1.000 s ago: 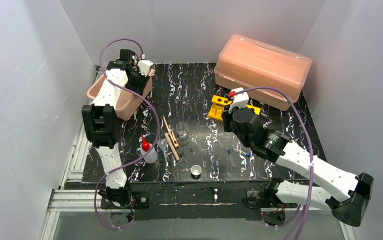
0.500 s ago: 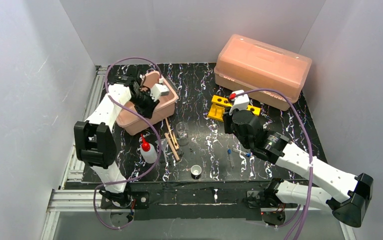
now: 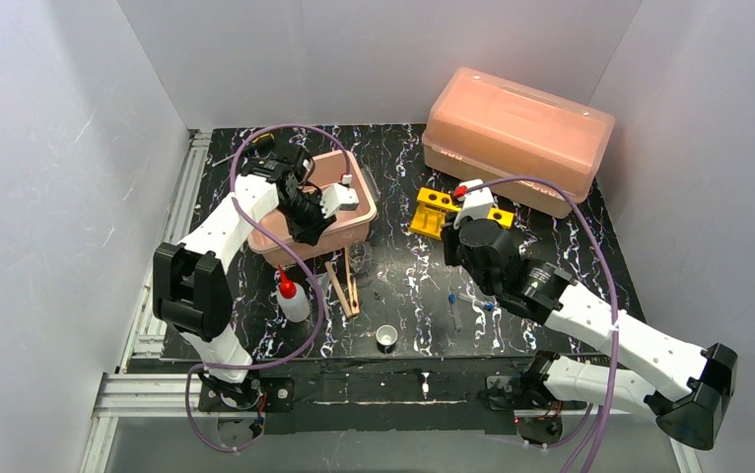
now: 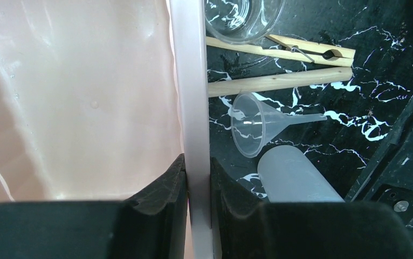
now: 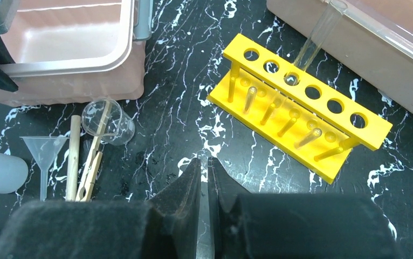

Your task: Organize the chemistry lab equipment

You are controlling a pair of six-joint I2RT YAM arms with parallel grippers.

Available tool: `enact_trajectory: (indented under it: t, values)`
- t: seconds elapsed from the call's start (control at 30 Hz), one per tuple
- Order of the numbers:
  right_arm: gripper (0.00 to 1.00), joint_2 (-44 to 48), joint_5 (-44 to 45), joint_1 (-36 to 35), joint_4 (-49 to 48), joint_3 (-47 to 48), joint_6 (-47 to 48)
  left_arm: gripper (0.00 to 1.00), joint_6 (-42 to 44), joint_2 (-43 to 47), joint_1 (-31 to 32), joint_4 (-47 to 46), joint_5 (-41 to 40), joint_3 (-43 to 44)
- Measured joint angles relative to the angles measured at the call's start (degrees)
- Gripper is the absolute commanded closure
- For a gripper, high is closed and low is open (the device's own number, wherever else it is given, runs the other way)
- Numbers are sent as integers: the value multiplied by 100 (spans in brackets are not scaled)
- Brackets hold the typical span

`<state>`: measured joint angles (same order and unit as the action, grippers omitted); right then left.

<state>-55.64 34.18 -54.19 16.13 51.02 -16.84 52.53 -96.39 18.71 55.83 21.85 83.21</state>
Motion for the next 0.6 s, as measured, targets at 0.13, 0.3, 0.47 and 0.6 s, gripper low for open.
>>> enact_trajectory:
  t: [0.13, 0.3, 0.47, 0.6]
  values:
    - [83, 50, 20, 0, 76, -29, -23, 84, 0, -29, 142, -9, 9, 21]
    - [83, 118, 43, 0, 93, -31, -56, 73, 62, -78, 293, 72, 94, 77]
    - [82, 127, 63, 0, 95, -31, -73, 52, 158, -231, 402, 280, 275, 95]
    - [82, 127, 63, 0, 95, -31, -79, 26, 170, -264, 425, 299, 253, 95]
